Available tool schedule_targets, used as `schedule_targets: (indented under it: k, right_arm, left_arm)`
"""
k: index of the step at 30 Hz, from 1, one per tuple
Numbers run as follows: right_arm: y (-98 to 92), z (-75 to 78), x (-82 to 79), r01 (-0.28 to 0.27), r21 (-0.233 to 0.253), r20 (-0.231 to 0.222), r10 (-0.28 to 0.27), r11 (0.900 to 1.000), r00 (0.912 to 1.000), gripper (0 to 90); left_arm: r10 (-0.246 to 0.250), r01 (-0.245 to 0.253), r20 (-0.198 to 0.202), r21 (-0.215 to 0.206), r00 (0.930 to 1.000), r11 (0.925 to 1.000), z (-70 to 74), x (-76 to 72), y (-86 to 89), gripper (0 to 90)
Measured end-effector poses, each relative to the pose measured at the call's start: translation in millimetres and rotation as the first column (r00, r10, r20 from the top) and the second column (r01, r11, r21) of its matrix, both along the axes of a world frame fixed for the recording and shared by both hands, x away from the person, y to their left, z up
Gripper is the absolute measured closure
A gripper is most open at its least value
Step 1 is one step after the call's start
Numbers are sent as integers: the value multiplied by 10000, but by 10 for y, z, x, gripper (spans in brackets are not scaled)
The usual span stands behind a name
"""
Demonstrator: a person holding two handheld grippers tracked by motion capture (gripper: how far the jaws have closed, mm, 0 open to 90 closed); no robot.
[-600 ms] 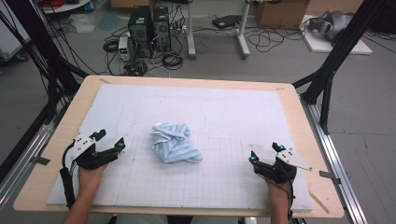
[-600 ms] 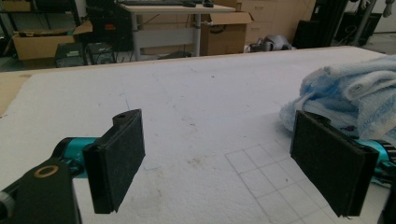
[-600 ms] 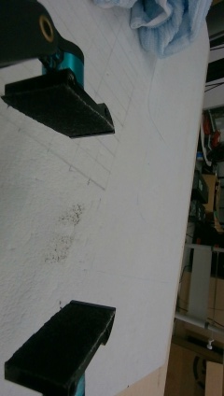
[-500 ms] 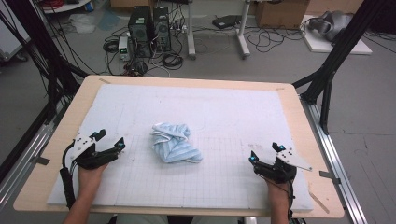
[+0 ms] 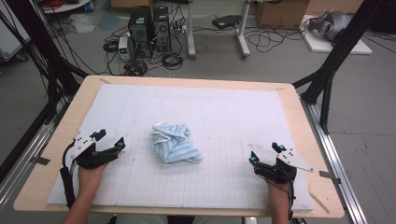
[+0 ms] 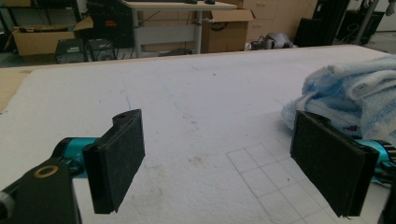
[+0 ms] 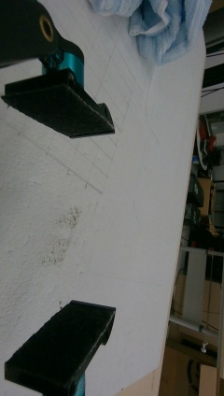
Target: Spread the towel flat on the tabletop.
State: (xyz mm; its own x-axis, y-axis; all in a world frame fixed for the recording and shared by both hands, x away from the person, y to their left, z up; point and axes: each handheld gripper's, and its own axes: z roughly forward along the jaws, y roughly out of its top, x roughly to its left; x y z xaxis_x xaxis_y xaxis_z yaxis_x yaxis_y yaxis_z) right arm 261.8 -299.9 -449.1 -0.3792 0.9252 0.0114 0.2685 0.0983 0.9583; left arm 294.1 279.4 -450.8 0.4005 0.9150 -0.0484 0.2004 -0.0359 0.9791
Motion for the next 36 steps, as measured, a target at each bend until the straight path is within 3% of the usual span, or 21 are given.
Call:
schedule_targets:
  k: [2, 5, 7, 10, 11, 12, 14, 15, 19, 20, 21, 22, 25, 26, 28, 29, 30, 32, 33, 35, 36]
  right_arm:
    - [-9, 1, 5, -5, 21, 3, 5, 10000, 10000, 103]
    - [-2, 26, 34, -216, 253, -530, 229, 9994, 9983, 103]
    - [26, 54, 16, -288, 344, -476, 304, 9990, 9984, 103]
    - [195, 213, 13, -1110, 137, -360, 1114, 9937, 9931, 103]
    - [195, 213, 13, -1110, 137, -360, 1114, 9937, 9931, 103]
    - [286, 302, 30, -1403, 154, -381, 1408, 9900, 9893, 103]
    - [318, 335, 37, -1494, 155, -343, 1499, 9887, 9881, 103]
    - [423, 431, 65, -1853, 272, -357, 1862, 9823, 9819, 103]
    - [579, 530, 99, -2320, 171, -299, 2324, 9726, 9722, 103]
    - [706, 598, 125, -2638, 118, -303, 2640, 9645, 9640, 103]
    - [706, 598, 125, -2638, 118, -303, 2640, 9645, 9640, 103]
    - [848, 669, 175, -2949, 166, -360, 2953, 9554, 9547, 103]
    - [1036, 751, 261, -3268, 231, -405, 3275, 9448, 9440, 103]
    - [1036, 751, 261, -3268, 231, -405, 3275, 9448, 9440, 103]
    - [1242, 800, 365, -3633, -17, -693, 3623, 9317, 9295, 103]
    - [1242, 800, 365, -3633, -17, -693, 3623, 9317, 9295, 103]
    - [1389, 813, 439, -3828, -283, -1020, 3783, 9234, 9200, 103]
    - [1518, 818, 507, -4003, -400, -1285, 3926, 9155, 9107, 104]
    - [1518, 818, 507, -4003, -400, -1285, 3926, 9155, 9107, 104]
    - [1708, 811, 573, -4306, -624, -1636, 4164, 9004, 8943, 146]
    - [1864, 786, 618, -4742, -855, -1886, 4531, 8763, 8713, 282]
  left_arm:
    - [-54, 54, -12, 24, 10000, 10000, 1, 4, 0, 181]
    - [-38, 38, -128, 7, 9999, 10000, 2, 13, 1, 181]
    - [-29, 29, -131, -16, 9999, 10000, 2, 13, 0, 180]
    - [-41, 41, -125, 10, 9999, 10000, 2, 11, -4, 181]
    - [-35, 35, -119, 6, 9999, 10000, 1, 11, -2, 181]
    - [-33, 32, -119, -34, 9999, 10000, 1, 10, -2, 181]
    - [-38, 37, -123, -34, 9999, 10000, 1, 10, -2, 181]
    - [-40, 40, -125, -24, 9999, 10000, 1, 10, 0, 181]
    - [-48, 47, -101, -78, 9999, 10000, 0, 11, 3, 181]
    - [-48, 48, -102, -58, 9999, 10000, 0, 9, 5, 181]
    - [-63, 63, -83, -66, 9999, 10000, 0, 10, 4, 181]
    - [-74, 74, -83, -54, 9999, 10000, 0, 8, 5, 181]
    - [-103, 103, -53, -58, 9999, 9999, 1, 7, 9, 181]
    - [-98, 97, -55, -80, 9999, 9999, 0, 5, 8, 181]
    - [-112, 112, -30, -77, 9999, 9999, 0, 4, 10, 181]
    - [-107, 106, -27, -89, 9999, 9999, -1, 4, 9, 181]
    - [-107, 107, -23, -84, 9999, 9999, -1, 4, 9, 181]
    - [-103, 103, -24, -88, 9999, 9999, -1, 2, 9, 181]
    - [-110, 110, -22, -79, 9999, 9999, -1, 3, 9, 181]
    - [-107, 107, -14, -87, 9999, 9999, -2, 3, 7, 182]
    - [-110, 110, -5, -74, 9999, 9999, -2, 5, 7, 185]
